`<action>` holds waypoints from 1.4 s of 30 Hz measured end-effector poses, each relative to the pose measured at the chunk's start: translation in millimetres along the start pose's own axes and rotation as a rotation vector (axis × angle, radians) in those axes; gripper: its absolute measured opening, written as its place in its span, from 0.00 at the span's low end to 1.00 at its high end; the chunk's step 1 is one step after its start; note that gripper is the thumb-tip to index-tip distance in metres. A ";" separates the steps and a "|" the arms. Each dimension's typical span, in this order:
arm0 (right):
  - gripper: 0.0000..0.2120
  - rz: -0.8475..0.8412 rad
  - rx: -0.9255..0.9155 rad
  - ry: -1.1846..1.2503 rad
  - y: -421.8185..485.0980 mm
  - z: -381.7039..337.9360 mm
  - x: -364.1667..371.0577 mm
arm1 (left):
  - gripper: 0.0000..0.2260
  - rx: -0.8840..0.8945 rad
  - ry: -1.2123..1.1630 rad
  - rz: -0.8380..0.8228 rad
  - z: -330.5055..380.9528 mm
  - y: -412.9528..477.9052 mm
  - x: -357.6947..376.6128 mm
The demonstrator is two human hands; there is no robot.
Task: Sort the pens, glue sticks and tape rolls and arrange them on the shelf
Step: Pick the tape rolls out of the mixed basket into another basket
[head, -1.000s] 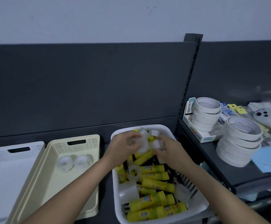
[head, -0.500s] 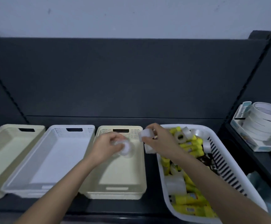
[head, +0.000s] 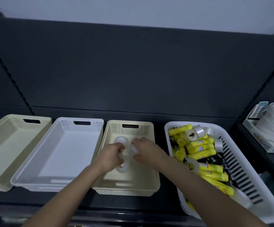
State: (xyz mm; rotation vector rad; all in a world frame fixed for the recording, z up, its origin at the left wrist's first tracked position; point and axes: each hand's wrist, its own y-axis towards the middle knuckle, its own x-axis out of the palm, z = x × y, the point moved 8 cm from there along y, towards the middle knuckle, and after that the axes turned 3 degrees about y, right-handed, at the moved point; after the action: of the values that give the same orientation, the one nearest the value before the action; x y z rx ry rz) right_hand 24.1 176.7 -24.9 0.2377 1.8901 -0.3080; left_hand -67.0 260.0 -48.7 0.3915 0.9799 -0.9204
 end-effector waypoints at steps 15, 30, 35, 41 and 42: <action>0.15 0.353 0.160 0.096 -90.3 113.4 -96.0 | 0.15 0.348 -0.171 0.015 129.9 15.3 12.5; 0.19 0.196 0.202 0.172 -139.1 190.8 -59.5 | 0.21 0.712 0.508 -0.379 218.2 -24.7 107.9; 0.17 0.232 0.168 0.215 -142.7 195.5 -55.8 | 0.23 0.685 0.631 -0.364 216.3 -25.3 120.1; 0.15 0.222 0.129 0.254 -142.2 188.5 -56.4 | 0.23 0.514 0.101 -0.308 214.3 -20.9 91.5; 0.14 0.209 0.105 0.259 -140.1 182.6 -57.1 | 0.24 0.505 0.019 -0.253 216.2 -20.6 80.9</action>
State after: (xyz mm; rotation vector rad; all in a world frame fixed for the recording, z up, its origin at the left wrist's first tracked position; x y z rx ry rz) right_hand 161.8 -16.0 -15.4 0.5641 2.0845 -0.2430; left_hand 51.4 66.7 -0.4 0.7119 0.8175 -1.4022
